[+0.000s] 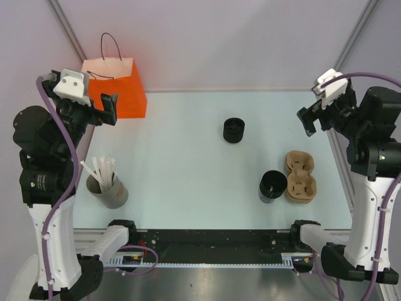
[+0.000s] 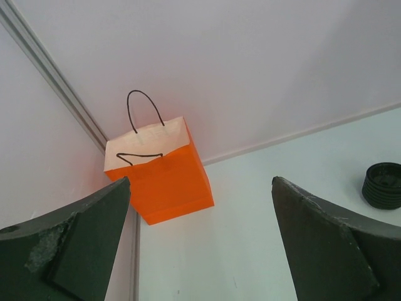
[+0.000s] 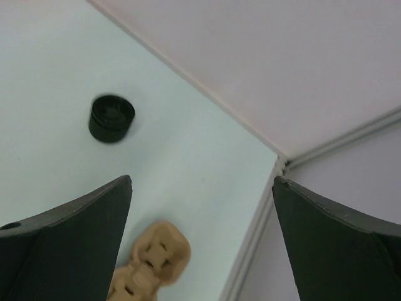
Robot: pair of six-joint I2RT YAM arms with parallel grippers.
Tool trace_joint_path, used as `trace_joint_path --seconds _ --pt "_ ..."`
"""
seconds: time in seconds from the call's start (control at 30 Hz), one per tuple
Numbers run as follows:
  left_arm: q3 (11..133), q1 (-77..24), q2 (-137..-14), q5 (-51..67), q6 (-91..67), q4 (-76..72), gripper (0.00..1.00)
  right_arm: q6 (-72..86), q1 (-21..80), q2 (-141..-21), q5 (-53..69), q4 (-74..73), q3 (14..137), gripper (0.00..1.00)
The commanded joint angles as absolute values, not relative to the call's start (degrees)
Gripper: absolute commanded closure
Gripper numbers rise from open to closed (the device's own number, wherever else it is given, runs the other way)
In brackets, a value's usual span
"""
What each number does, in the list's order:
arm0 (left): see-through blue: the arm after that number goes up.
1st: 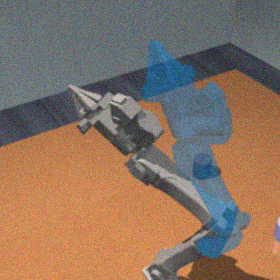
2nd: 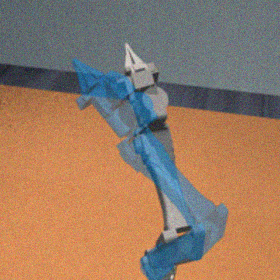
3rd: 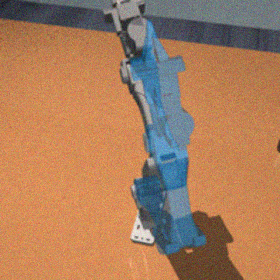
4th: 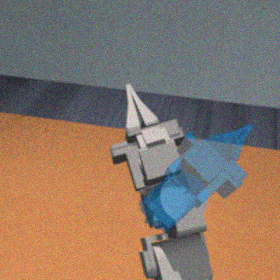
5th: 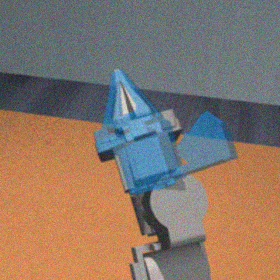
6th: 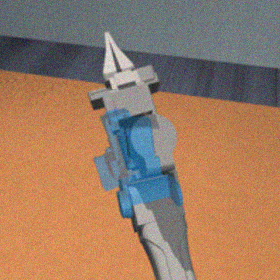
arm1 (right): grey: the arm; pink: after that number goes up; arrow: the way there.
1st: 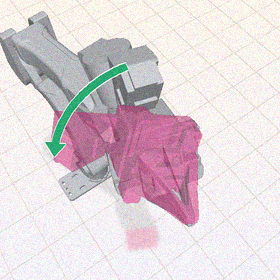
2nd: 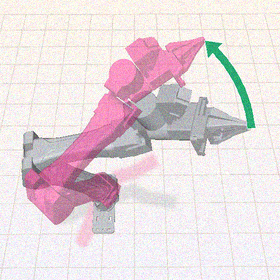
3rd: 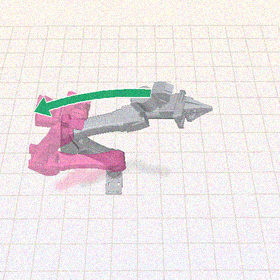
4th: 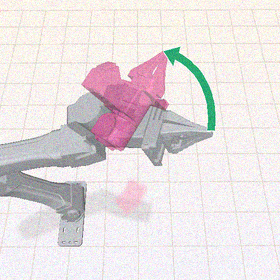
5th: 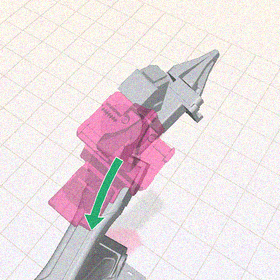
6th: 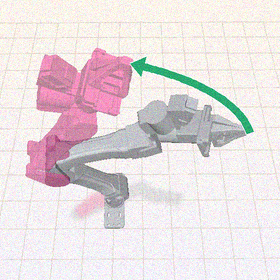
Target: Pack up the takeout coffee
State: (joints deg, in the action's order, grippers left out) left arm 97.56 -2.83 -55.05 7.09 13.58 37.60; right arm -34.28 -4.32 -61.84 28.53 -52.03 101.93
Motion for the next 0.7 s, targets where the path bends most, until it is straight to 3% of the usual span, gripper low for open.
trace_joint_path --seconds 0.0,0.37,0.67 --pt "95.4 -2.9 -54.4 9.7 15.0 38.0 0.00 -49.3 -4.1 -61.4 17.3 -56.7 95.5 0.00" --pt "85.8 -2.9 -52.3 13.9 17.9 39.9 0.00 -71.7 -12.6 -62.7 21.0 -74.0 86.6 0.00" --pt "79.3 -2.9 -51.2 16.1 17.8 39.1 0.01 -77.5 -18.9 -69.9 28.6 -78.7 82.4 0.02"
